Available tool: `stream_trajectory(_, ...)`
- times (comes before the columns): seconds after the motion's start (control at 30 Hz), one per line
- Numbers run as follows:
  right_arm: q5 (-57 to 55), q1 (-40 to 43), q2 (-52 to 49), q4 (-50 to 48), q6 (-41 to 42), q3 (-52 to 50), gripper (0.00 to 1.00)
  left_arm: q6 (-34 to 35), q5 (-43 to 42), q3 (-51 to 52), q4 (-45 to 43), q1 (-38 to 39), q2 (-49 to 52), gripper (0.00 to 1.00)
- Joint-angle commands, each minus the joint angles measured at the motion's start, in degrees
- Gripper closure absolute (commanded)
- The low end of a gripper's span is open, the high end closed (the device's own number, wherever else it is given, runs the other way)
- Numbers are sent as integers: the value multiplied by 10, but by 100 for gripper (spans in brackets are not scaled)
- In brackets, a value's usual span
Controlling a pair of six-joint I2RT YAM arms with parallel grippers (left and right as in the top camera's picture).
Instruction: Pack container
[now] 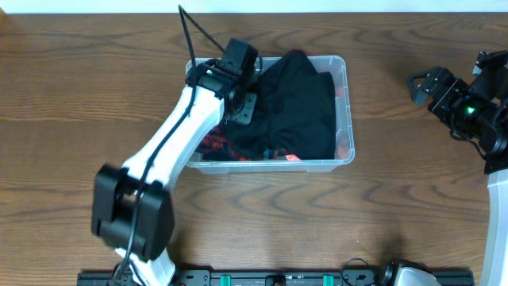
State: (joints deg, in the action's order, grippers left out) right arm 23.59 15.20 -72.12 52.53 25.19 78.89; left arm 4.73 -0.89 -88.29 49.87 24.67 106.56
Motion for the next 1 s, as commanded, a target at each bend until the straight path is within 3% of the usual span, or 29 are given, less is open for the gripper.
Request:
stream_trajectory(0.0, 2, 4, -2, 0, 0, 0, 1, 16, -29, 17, 10, -9, 32, 54)
stream_trajectory(0.23, 2, 4, -2, 0, 0, 0, 1, 35, -12, -25, 68, -14, -24, 48)
stream_trajectory(0.47, 2, 4, -2, 0, 0, 0, 1, 37, 31, -49, 109, -35, -197, 35)
stream_trajectory(0.5, 2, 4, -2, 0, 0, 0, 1, 37, 44, -49, 117, -38, -223, 31)
stream_trajectory(0.57, 2, 4, -2, 0, 0, 0, 1, 37, 66, -49, 136, -40, -273, 6)
stream_trajectory(0.6, 2, 4, -2, 0, 0, 0, 1, 37, 72, -49, 144, -41, -296, 2)
stream_trajectory(0.97, 2, 4, -2, 0, 0, 0, 1, 37, 71, -49, 213, -41, -473, 2)
